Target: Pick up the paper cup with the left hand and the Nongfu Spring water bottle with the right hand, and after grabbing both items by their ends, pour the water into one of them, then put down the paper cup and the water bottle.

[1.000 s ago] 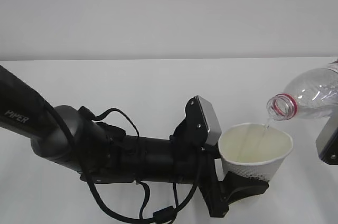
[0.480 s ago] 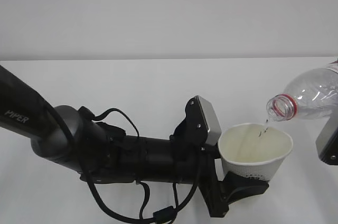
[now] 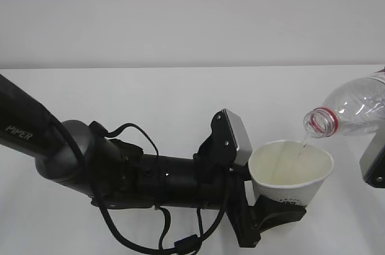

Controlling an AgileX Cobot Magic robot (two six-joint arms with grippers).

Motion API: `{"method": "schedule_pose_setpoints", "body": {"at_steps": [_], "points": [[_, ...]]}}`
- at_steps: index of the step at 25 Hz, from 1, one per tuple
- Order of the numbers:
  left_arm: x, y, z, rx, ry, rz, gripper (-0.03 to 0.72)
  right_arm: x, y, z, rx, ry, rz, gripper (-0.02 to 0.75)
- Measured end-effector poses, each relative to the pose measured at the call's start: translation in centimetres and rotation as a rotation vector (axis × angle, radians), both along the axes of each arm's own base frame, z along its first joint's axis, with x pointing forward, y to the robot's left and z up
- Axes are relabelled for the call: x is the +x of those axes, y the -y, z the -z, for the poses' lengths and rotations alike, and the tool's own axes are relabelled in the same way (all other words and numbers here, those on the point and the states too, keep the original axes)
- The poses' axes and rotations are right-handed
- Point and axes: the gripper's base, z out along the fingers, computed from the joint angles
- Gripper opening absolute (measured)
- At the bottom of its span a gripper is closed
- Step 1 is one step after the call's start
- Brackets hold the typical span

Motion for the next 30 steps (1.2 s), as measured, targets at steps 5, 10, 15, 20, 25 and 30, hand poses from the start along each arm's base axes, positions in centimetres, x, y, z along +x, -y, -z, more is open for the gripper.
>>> {"method": "schedule_pose_setpoints", "body": {"at_steps": [5,10,15,20,25,30], "points": [[0.00,0.00,0.00,0.000,0.000,0.000,0.531,0.00,0.00,0.00,0.000,0.000,0.000,0.441],[0.00,0.00,0.00,0.000,0.000,0.000,0.531,0.00,0.00,0.00,-0.001,0.000,0.000,0.441],[0.00,0.00,0.00,0.000,0.000,0.000,0.531,0.00,0.00,0.00,-0.002,0.000,0.000,0.441],[0.00,0.00,0.00,0.000,0.000,0.000,0.531,0.00,0.00,0.00,-0.004,0.001,0.000,0.441],[0.00,0.00,0.00,0.000,0.000,0.000,0.531,0.00,0.00,0.00,-0.008,0.001,0.000,0.441],[0.00,0.00,0.00,0.000,0.000,0.000,0.531,0.00,0.00,0.00,-0.008,0.001,0.000,0.441]]}}
